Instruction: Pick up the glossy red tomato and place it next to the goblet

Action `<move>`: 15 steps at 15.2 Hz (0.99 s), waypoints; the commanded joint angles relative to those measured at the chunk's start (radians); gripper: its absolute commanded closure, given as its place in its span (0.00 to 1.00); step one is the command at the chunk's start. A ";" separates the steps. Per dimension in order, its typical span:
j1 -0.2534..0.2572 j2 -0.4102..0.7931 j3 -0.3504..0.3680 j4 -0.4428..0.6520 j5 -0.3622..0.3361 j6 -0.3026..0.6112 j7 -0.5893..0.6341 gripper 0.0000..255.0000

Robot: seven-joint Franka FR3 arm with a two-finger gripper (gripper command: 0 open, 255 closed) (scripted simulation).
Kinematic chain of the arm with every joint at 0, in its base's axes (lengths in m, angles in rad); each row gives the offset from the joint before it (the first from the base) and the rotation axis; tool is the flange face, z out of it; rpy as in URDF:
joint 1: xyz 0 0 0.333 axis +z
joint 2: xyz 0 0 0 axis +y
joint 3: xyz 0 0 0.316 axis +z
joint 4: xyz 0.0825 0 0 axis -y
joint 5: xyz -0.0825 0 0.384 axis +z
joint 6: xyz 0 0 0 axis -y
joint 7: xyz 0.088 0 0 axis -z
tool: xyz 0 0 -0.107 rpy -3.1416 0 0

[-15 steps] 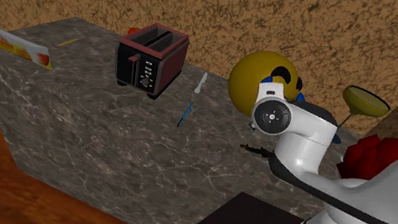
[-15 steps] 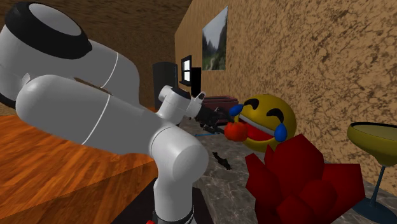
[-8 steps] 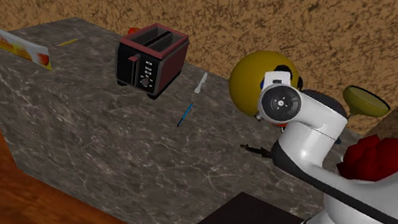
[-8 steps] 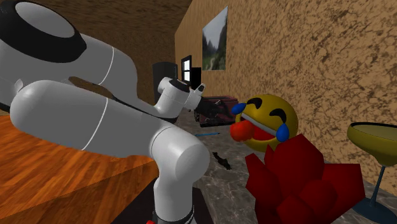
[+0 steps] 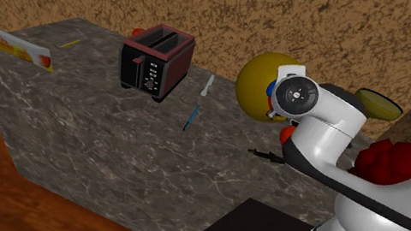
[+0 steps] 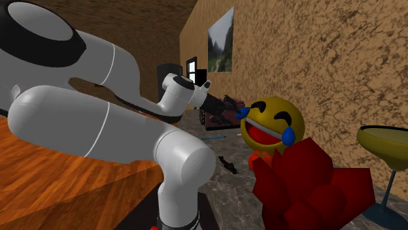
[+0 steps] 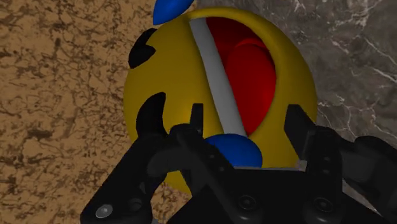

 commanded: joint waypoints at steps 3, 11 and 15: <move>-0.077 0.049 0.093 -0.039 -0.005 0.027 0.100 0.00; -0.335 0.191 0.372 -0.079 -0.023 0.090 0.350 0.00; -0.444 0.204 0.431 -0.085 -0.062 0.163 0.391 0.00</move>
